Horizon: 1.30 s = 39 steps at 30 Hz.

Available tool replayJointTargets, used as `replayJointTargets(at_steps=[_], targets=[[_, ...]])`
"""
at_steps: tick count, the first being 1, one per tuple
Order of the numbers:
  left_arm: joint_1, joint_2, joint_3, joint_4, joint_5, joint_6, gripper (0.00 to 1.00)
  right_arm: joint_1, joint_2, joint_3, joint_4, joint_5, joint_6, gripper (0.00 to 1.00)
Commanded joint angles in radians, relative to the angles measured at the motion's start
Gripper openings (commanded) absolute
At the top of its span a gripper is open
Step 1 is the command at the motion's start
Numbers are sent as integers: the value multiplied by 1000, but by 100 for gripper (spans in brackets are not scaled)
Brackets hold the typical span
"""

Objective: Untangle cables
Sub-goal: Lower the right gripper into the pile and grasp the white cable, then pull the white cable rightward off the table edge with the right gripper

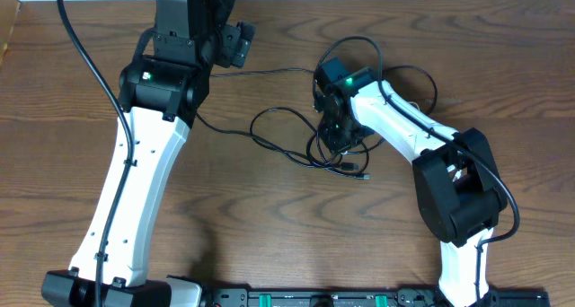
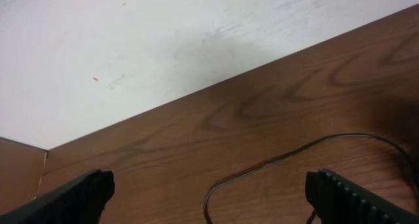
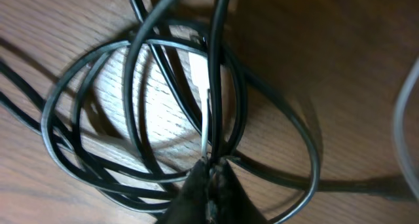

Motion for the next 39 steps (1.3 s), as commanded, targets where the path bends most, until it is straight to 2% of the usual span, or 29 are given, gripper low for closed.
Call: replayJointTargets(at_steps=[1, 10, 16, 27, 32, 39], targets=[[5, -1, -11, 4, -5, 2, 98, 3, -1, -6, 16, -1, 27, 1], [5, -1, -11, 3, -6, 2, 98, -3, -64, 6, 55, -64, -3, 1], [5, -1, -11, 3, -6, 2, 98, -40, -235, 6, 90, -52, -4, 2], [5, -1, -11, 0, -5, 2, 98, -202, -547, 6, 75, 15, -4, 1], [5, -1, -11, 0, -5, 2, 98, -249, -606, 6, 52, 21, -8, 1], [5, -1, -11, 0, -5, 2, 98, -304, -613, 7, 14, 132, 26, 1]])
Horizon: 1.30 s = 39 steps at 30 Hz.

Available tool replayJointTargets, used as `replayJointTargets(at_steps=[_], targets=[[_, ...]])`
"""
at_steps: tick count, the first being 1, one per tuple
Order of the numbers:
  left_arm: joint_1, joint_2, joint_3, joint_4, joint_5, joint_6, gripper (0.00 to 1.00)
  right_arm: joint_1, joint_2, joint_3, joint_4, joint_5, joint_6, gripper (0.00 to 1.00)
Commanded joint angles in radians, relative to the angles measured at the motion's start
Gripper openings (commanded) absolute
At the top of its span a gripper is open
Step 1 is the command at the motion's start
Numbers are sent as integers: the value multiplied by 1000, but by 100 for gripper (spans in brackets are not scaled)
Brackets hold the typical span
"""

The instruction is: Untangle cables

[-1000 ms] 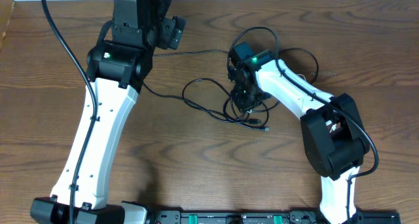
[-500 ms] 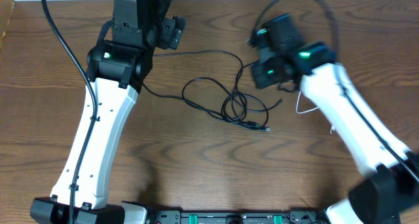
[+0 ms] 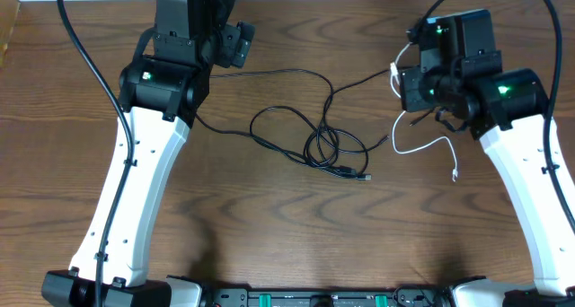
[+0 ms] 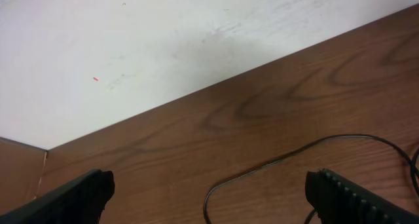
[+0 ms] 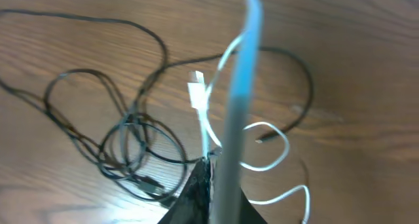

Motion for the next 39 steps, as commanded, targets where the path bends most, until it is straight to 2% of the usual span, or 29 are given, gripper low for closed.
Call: replayJointTargets(at_steps=[1, 15, 27, 36, 39], targets=[[5, -1, -11, 2, -2, 2, 98, -34, -13, 10, -6, 89, 26, 1], [5, -1, -11, -1, 50, 2, 98, -278, -39, 65, -98, 206, 55, 1], [5, -1, -11, -3, 50, 2, 98, -442, -74, 342, -296, 370, 78, 1], [5, -1, -11, -4, 50, 2, 98, -608, -80, 352, -310, 373, 101, 1], [5, -1, -11, -7, 50, 2, 98, -664, -77, 352, -325, 441, 159, 1]])
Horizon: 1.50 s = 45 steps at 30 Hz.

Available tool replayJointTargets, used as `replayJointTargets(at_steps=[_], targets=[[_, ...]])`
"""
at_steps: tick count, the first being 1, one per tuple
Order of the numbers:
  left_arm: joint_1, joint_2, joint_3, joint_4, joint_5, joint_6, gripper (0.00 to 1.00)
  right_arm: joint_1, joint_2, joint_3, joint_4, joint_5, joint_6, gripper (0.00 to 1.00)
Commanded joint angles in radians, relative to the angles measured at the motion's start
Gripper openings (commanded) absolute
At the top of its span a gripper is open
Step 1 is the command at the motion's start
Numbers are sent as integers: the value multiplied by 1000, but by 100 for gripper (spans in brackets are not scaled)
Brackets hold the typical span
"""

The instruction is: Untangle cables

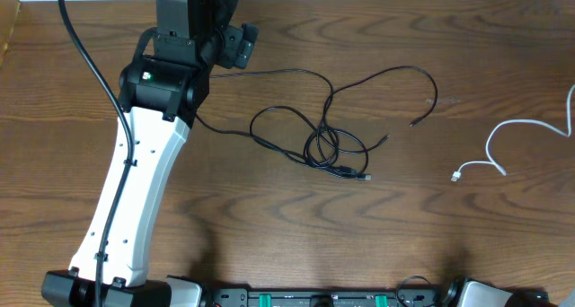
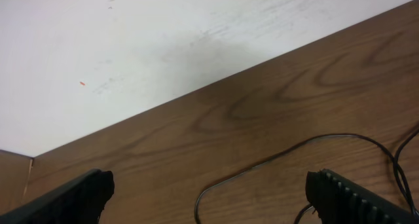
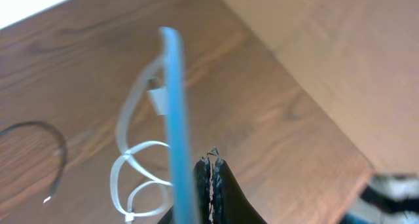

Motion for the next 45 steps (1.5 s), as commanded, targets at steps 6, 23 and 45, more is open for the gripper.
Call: replayJointTargets(at_steps=[6, 23, 45], targets=[[5, -1, -11, -8, 5, 2, 98, -145, 27, 7, -40, 85, 116, 1], [5, -1, -11, -9, 5, 2, 98, -156, 108, 0, -71, 80, 159, 43], [3, -1, -11, 0, 5, 2, 98, 287, 110, -5, -50, -204, -37, 45]])
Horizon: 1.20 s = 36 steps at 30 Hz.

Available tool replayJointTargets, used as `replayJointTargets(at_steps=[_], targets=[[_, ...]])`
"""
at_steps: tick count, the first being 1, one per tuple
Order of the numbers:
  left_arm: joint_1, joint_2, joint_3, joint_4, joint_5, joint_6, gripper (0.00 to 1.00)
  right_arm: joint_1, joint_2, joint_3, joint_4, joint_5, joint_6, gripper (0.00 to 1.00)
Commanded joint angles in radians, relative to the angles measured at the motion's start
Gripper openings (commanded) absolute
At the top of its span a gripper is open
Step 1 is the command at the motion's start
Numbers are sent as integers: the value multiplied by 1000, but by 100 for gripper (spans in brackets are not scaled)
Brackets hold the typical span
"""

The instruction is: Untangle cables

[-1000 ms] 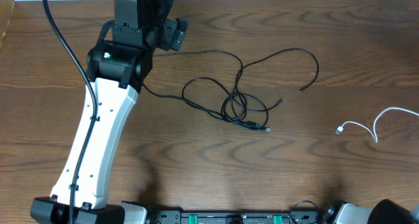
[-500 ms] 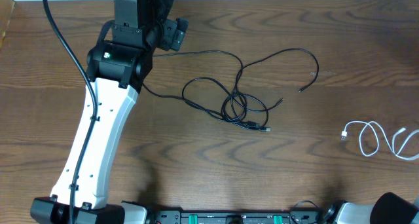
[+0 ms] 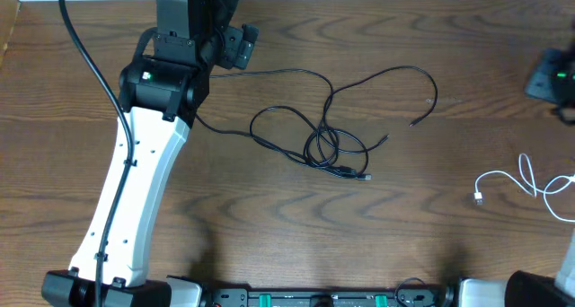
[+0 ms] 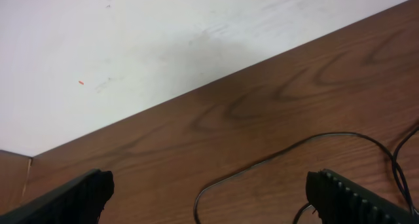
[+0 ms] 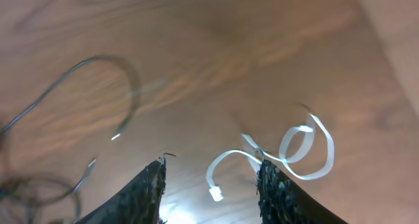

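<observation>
A black cable lies in loose overlapping loops at the middle of the table, its ends spread to the right. A white cable lies apart from it in curls by the right edge. In the right wrist view my right gripper hangs open above the table, with the white cable and its plug beneath and nothing held. One free end of the black cable shows to the left. My left gripper is open over the back edge, and a strand of black cable lies below it between the fingers.
The wooden table ends at a white wall just behind the left gripper. Only a dark part of the right arm shows at the right edge of the overhead view. The left arm stretches over the left half.
My right gripper, then shut on the white cable and holding it up at the far right, is now open. The white cable lies loose on the table, nearer the front. The left arm is unchanged.
My right gripper was shut on the white cable inside the black tangle at mid-table. Then it held that cable up at the back right, free of the black loops. Then it was past the right edge, and now the white cable lies released there.
</observation>
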Motion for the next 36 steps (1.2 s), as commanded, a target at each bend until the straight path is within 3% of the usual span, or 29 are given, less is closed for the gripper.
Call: replayJointTargets(at_steps=[1, 8, 28, 36], targets=[[3, -1, -11, 7, 2, 2, 98, 117, 2, -5, 0, -18, -34, 46], [3, -1, -11, 8, 2, 2, 99, 288, 78, -13, -8, -23, -37, 47], [3, 1, -18, 8, 2, 2, 98, 617, 556, -21, 21, -143, -47, 38], [3, 1, -19, 8, 2, 2, 98, 708, 596, -36, 5, -154, -27, 37]])
